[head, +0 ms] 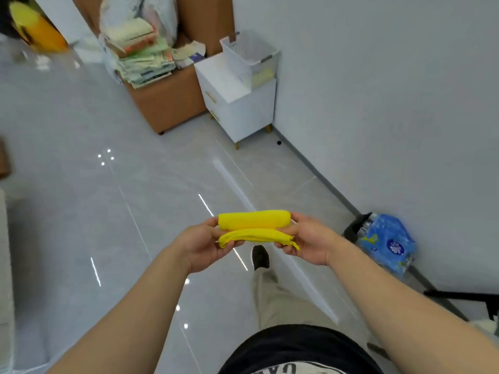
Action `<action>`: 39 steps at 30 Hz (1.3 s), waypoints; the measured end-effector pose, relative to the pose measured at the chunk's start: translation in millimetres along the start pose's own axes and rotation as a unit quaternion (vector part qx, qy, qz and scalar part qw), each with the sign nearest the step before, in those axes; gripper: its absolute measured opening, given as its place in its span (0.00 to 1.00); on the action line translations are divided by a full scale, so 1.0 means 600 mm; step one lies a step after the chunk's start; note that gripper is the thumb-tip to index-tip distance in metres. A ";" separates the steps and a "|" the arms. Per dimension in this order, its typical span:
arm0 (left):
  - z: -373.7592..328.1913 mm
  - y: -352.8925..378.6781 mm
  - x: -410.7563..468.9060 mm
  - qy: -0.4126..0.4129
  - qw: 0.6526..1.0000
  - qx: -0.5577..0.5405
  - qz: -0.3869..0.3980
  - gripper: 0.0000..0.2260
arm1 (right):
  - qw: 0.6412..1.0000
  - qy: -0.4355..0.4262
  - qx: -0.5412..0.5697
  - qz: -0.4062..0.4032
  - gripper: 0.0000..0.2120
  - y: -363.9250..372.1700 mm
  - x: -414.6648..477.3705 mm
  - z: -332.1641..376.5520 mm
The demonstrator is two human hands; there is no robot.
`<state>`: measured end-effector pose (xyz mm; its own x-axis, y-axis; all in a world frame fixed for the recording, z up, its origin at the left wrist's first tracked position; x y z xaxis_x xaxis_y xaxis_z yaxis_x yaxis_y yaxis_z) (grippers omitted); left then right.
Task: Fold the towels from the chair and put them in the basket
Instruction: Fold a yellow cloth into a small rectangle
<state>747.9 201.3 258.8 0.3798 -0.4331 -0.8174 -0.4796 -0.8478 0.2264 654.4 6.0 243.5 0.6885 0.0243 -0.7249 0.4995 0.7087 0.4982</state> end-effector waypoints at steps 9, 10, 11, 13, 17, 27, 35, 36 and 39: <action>-0.397 -0.122 0.125 0.033 0.998 -0.050 -0.037 0.20 | 0.998 -0.049 0.022 0.042 0.20 0.208 0.238 0.329; -0.438 -0.141 0.141 0.037 0.997 -0.056 -0.038 0.20 | 0.998 -0.050 0.026 0.038 0.20 0.231 0.269 0.363; -0.477 -0.162 0.156 0.038 0.997 -0.059 -0.041 0.20 | 0.998 -0.049 0.029 0.035 0.21 0.254 0.297 0.391; -0.549 -0.203 0.192 0.037 0.997 -0.061 -0.042 0.19 | 0.997 -0.048 0.039 0.035 0.20 0.298 0.356 0.441; -0.694 -0.281 0.290 0.038 0.998 -0.044 -0.021 0.19 | 0.995 -0.070 0.065 0.022 0.20 0.362 0.480 0.524; -1.043 -0.323 0.499 -0.049 0.985 0.152 0.068 0.10 | 0.967 -0.179 0.158 -0.085 0.18 0.437 0.668 0.693; -1.289 -0.206 0.772 -0.016 0.955 0.294 0.043 0.13 | 0.939 -0.297 0.070 -0.160 0.20 0.382 0.804 0.885; -1.318 -0.185 0.801 -0.016 0.953 0.302 0.035 0.13 | 0.927 -0.328 0.015 -0.181 0.19 0.373 0.821 0.915; -1.391 -0.121 0.866 -0.028 0.945 0.324 0.024 0.15 | 0.872 -0.388 -0.161 -0.250 0.18 0.362 0.858 0.998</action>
<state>1640.1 -217.6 259.5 0.3107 -0.4342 -0.8455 -0.8859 -0.4546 -0.0921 1432.4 -249.9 263.5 0.6384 -0.7402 -0.2110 0.7513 0.6589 -0.0384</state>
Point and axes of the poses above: each hand's wrist, its own x-axis towards the middle knuckle, its own y-axis out of the palm, z = x × y, the point moved 6 cm from there along x, towards the middle knuckle, and after that the axes turned 15 degrees about x, right-handed, at the moved point
